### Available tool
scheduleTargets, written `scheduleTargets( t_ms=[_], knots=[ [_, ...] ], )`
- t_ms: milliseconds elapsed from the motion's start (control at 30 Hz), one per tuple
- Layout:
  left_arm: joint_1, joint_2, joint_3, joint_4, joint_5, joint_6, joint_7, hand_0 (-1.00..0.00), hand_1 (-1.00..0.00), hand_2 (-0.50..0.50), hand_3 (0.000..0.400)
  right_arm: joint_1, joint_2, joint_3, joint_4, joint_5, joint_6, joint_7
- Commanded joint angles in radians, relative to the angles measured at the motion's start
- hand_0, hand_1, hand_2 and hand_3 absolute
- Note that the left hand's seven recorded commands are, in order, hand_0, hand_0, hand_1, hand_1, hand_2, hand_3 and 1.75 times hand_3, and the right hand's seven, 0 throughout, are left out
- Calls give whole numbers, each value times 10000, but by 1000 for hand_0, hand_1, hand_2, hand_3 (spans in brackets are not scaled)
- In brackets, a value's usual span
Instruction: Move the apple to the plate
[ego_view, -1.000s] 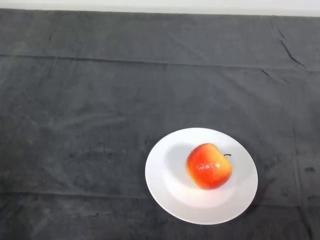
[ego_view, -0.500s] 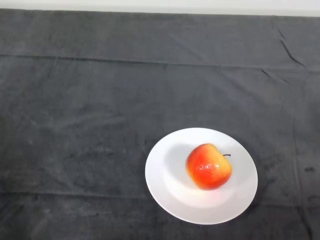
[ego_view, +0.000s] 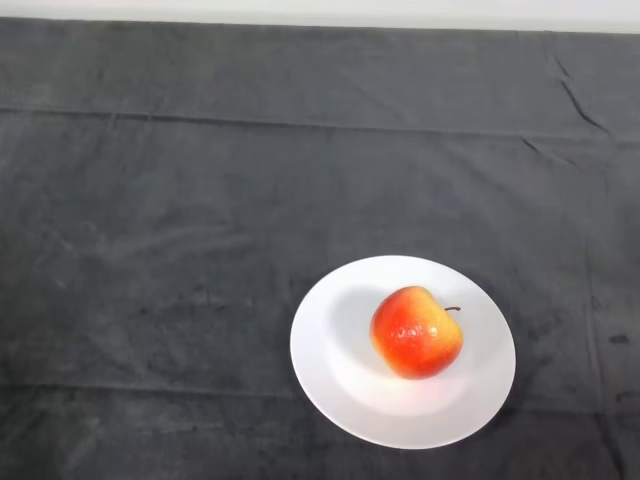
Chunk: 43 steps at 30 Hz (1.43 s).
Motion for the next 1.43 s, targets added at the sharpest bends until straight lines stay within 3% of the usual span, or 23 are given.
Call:
scheduleTargets(
  t_ms=[33, 1433],
  knots=[
    [-66, -123, 606, -164, 254, -183, -83, 0, 0, 0, 0, 234, -248, -161, 2, -54, -14, 32],
    [-90, -182, 663, -150, 303, -208, -183, 0, 0, 0, 0, 236, -245, -160, -4, -52, -13, 29]
  ],
)
